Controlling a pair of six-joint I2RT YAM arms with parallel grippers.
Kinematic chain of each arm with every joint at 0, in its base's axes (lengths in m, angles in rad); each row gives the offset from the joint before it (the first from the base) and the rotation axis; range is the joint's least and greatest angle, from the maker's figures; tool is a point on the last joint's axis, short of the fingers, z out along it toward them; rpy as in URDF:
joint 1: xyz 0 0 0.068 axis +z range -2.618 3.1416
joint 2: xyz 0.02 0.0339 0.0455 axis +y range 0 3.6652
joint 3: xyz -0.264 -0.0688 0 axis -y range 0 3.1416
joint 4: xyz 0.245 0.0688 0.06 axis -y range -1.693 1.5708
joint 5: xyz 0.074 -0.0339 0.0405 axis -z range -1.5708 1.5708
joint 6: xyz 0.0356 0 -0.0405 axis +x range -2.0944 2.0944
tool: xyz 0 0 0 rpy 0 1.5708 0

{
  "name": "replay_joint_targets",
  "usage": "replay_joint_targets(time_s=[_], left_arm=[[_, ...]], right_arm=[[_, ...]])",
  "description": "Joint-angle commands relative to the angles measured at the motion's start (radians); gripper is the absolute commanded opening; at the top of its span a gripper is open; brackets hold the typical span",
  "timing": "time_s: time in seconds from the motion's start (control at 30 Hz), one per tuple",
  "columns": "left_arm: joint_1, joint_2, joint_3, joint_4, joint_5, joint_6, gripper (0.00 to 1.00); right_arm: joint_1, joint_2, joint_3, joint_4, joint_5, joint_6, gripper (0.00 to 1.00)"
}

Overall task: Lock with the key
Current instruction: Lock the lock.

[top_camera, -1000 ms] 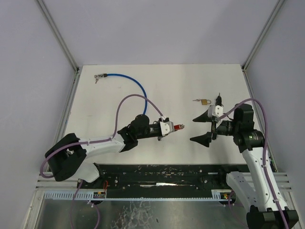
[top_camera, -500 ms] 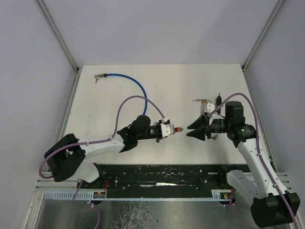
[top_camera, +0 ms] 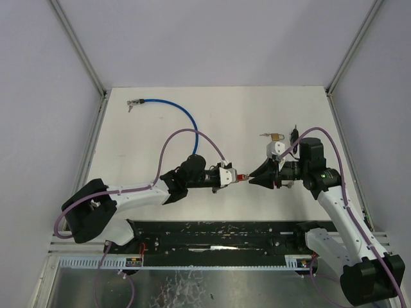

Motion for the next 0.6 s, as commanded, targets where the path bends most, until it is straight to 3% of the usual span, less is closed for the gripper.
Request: replay_joint_targets(time_s=[0.0, 0.23, 0.37, 0.57], left_arm=[[-0.010, 0.008, 0.045, 0.025, 0.020, 0.005, 0.01], [-0.011, 0.010, 0.050, 0.017, 0.020, 0.007, 0.00], [-0.012, 0.007, 0.050, 0.017, 0.019, 0.005, 0.01], [-0.012, -0.002, 0.034, 0.020, 0.031, -0.002, 0.01]], right_arm=[[0.020, -0.004, -0.001, 0.038, 0.007, -0.017, 0.30], [0.035, 0.003, 0.000, 0.026, 0.035, -0.036, 0.18], [0.039, 0.005, 0.000, 0.023, 0.043, -0.042, 0.17], [0.039, -0.033, 0.036, -0.055, 0.051, -0.121, 0.29]])
